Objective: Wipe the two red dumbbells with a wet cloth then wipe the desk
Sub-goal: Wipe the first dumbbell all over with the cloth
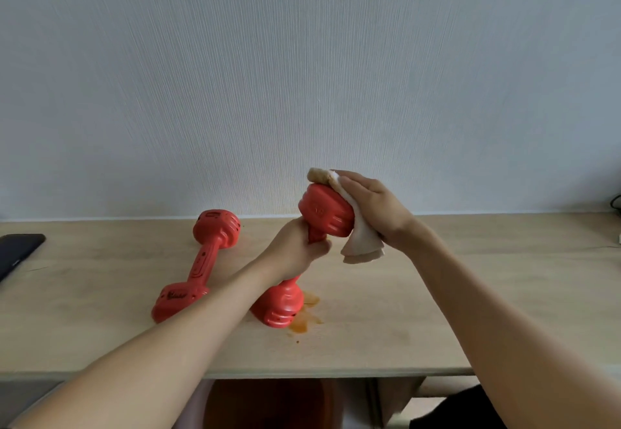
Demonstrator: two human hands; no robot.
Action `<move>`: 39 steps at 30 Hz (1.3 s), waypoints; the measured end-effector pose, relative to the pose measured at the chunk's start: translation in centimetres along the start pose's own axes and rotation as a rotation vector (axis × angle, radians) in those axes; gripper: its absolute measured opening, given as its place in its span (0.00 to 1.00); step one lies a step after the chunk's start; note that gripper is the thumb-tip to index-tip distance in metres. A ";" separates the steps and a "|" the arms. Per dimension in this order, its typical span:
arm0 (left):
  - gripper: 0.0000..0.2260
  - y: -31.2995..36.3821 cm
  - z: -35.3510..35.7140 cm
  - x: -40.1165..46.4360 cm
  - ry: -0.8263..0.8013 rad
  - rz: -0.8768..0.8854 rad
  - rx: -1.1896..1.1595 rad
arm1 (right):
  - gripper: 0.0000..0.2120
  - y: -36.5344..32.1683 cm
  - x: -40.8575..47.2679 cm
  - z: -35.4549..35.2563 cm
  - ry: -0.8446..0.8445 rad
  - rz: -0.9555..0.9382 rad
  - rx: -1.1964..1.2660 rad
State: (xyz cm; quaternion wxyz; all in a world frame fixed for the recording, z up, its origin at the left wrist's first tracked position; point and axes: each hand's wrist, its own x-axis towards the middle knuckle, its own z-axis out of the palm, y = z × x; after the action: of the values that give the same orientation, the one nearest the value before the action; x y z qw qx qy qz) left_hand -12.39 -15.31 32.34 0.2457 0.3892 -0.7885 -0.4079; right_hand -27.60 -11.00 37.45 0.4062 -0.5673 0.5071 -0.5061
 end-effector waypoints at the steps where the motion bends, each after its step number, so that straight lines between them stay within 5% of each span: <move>1: 0.08 0.0 0.1 0.1 -0.006 0.003 0.010 | 0.14 0.2 -0.4 -0.1 -0.004 -0.003 0.033; 13: 0.11 0.5 0.0 0.0 0.016 -0.049 -0.015 | 0.24 1.8 -3.0 -0.5 -0.083 0.000 0.231; 17: 0.09 0.6 -0.8 0.1 -0.026 -0.049 -0.051 | 0.36 2.0 -3.7 0.0 -0.095 0.006 0.014; 21: 0.04 0.1 -1.4 0.1 -0.089 0.004 -0.037 | 0.46 2.6 -3.8 0.8 0.068 -0.004 -0.370; 30: 0.18 0.2 -2.6 -1.5 -0.216 0.122 -0.085 | 0.36 1.6 -3.1 2.8 0.274 -0.135 -0.580; 35: 0.25 -2.0 -2.0 -0.8 -0.137 0.151 -0.018 | 0.37 3.8 -2.4 4.5 0.311 -0.272 -0.686; 39: 0.21 -3.1 -1.5 -0.4 -0.021 0.203 -0.048 | 0.39 4.7 -1.0 6.2 0.350 -0.325 -0.693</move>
State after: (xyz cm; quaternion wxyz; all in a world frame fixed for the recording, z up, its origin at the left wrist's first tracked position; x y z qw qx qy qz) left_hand -9.80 -16.78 30.57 0.2865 0.2972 -0.8164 -0.4038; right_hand -22.20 -11.10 31.69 0.0139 -0.6484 0.6126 -0.4518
